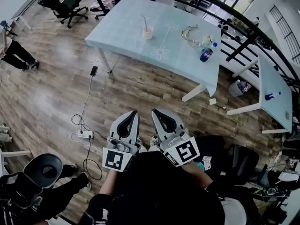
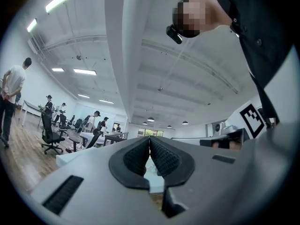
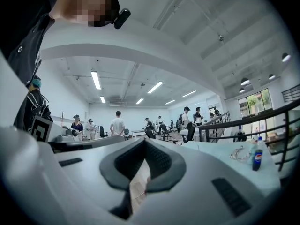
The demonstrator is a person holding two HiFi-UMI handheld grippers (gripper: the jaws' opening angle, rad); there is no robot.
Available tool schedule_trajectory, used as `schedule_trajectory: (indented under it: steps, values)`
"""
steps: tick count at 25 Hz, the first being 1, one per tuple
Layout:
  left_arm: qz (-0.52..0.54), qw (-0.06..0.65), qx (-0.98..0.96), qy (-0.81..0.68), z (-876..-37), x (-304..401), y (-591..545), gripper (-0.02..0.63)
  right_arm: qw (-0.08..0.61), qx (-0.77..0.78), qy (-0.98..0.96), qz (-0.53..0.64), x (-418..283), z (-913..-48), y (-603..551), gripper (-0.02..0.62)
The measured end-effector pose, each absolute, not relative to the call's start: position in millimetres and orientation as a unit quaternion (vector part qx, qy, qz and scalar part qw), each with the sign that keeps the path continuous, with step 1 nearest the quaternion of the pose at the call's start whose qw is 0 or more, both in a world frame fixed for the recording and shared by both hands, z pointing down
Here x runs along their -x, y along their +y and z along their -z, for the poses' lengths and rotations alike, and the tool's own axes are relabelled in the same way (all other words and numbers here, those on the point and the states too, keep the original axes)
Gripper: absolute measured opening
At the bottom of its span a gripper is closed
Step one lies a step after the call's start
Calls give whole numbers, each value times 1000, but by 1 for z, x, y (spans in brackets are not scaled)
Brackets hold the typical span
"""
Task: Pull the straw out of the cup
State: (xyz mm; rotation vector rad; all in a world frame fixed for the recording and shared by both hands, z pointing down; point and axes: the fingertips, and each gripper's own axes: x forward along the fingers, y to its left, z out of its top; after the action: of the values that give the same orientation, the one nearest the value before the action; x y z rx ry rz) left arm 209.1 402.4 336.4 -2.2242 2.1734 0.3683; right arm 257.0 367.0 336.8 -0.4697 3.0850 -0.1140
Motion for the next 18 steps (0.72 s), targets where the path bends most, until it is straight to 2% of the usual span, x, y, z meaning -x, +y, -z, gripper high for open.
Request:
schedule_trajectory:
  steps: [18]
  values:
    - [-116, 20, 726, 677, -336, -141, 412, 14, 22, 171, 985, 31, -187, -336, 378, 9]
